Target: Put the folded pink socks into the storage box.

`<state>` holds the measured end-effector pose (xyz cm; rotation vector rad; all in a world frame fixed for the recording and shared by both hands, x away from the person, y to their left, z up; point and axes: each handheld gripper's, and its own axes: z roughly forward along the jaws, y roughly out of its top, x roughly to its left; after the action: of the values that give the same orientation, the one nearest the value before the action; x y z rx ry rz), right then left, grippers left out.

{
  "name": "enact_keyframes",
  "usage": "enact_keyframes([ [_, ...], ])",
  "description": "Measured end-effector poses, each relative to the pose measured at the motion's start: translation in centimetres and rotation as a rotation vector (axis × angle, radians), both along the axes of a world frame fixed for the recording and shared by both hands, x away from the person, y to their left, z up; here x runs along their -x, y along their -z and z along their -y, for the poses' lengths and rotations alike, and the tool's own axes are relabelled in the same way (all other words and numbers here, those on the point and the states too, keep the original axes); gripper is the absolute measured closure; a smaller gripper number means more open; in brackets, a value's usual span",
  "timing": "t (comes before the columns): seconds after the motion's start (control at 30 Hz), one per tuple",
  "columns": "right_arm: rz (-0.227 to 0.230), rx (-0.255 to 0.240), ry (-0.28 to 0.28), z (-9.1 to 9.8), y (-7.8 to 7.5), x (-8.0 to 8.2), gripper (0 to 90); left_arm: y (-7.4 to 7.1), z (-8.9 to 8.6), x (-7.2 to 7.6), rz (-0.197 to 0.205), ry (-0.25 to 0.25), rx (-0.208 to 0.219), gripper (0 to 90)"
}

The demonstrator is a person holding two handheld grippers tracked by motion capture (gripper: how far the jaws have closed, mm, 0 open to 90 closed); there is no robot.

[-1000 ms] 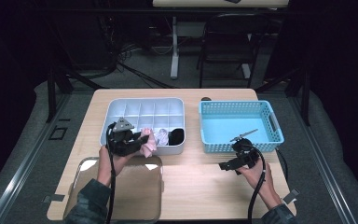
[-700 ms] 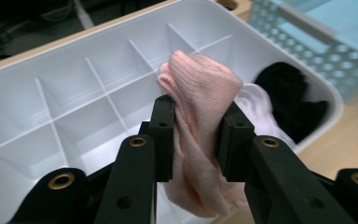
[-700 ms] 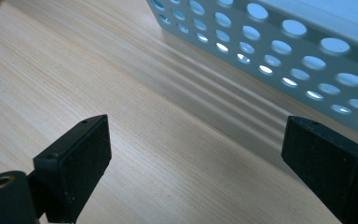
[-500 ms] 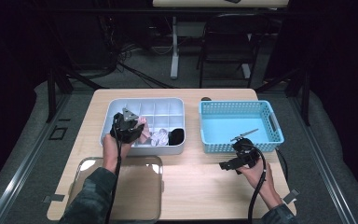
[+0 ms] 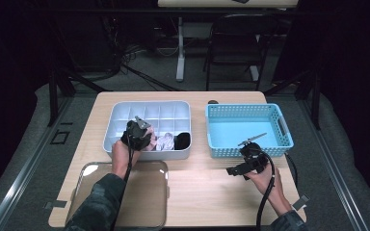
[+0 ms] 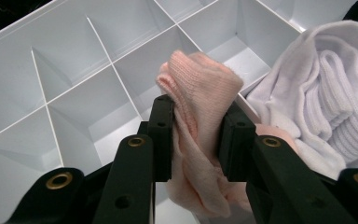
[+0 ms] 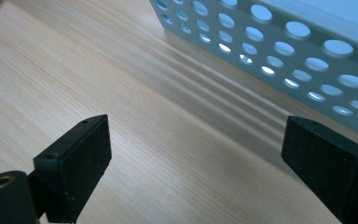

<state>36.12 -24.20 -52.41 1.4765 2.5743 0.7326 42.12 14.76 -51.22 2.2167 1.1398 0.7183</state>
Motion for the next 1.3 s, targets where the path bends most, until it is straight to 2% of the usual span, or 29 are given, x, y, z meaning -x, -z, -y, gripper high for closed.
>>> enact_keyframes([
  [0.13, -0.001, -0.002, 0.003, 0.0, 0.0, 0.0, 7.8, 0.0, 0.2, 0.1, -0.009, 0.011, -0.03, 70.1],
  [0.33, -0.002, -0.001, 0.002, 0.0, 0.0, 0.0, 7.9, 0.0, 0.0, 0.0, -0.055, 0.029, -0.028, 69.2],
  [0.43, -0.006, -0.004, 0.007, 0.0, 0.1, 0.0, 7.9, -0.4, -0.4, 0.0, -0.093, 0.027, 0.016, 57.5],
  [0.47, -0.006, -0.004, 0.007, 0.0, 0.1, 0.0, 7.9, -0.4, -0.4, 0.0, -0.093, 0.027, 0.016, 52.2],
  [0.5, -0.006, -0.013, 0.009, 0.0, 0.2, 0.0, 8.0, -0.8, -0.7, -0.2, -0.113, 0.023, 0.052, 49.3],
  [0.53, -0.006, -0.013, 0.009, 0.0, 0.2, 0.0, 8.0, -0.8, -0.7, -0.2, -0.113, 0.023, 0.052, 47.5],
  [0.57, -0.008, -0.012, 0.007, 0.0, 0.2, 0.0, 8.0, -1.3, -0.9, -0.4, -0.14, 0.024, 0.084, 45.0],
  [0.6, -0.008, -0.012, 0.007, 0.0, 0.2, 0.0, 8.0, -1.3, -0.9, -0.4, -0.14, 0.024, 0.084, 42.9],
  [0.7, -0.011, -0.012, 0.009, 0.0, 0.2, -0.1, 8.1, -1.8, -1.0, -0.8, -0.161, 0.013, 0.123, 42.0],
  [0.77, -0.008, -0.007, 0.01, -0.1, 0.2, 0.0, 8.2, -1.9, -1.0, -1.3, -0.19, 0.005, 0.123, 42.5],
  [0.83, -0.011, -0.011, 0.012, -0.2, 0.3, 0.0, 8.2, -1.9, -1.0, -1.4, -0.197, -0.001, 0.121, 47.4],
  [0.9, -0.013, -0.014, 0.009, -0.2, 0.3, 0.0, 8.4, -1.7, -1.0, -1.7, -0.233, 0.0, 0.124, 57.5],
  [0.93, -0.013, -0.014, 0.009, -0.2, 0.3, 0.0, 8.4, -1.7, -1.0, -1.7, -0.233, 0.0, 0.124, 63.3],
  [0.97, -0.016, -0.013, 0.01, -0.2, 0.3, 0.0, 8.5, -1.6, -1.0, -1.7, -0.244, 0.004, 0.122, 63.3],
  [1.07, -0.017, -0.009, 0.01, -0.1, 0.3, -0.1, 8.9, -1.1, -1.0, -1.7, -0.276, 0.006, 0.115, 72.2],
  [1.1, -0.017, -0.011, 0.009, -0.2, 0.3, -0.1, 8.9, -0.7, -1.0, -1.8, -0.294, 0.015, 0.11, 72.6],
  [1.3, -0.019, 0.004, 0.001, -0.2, 0.3, 0.0, 9.0, -0.5, -0.8, -1.7, -0.297, 0.017, 0.086, 72.0],
])
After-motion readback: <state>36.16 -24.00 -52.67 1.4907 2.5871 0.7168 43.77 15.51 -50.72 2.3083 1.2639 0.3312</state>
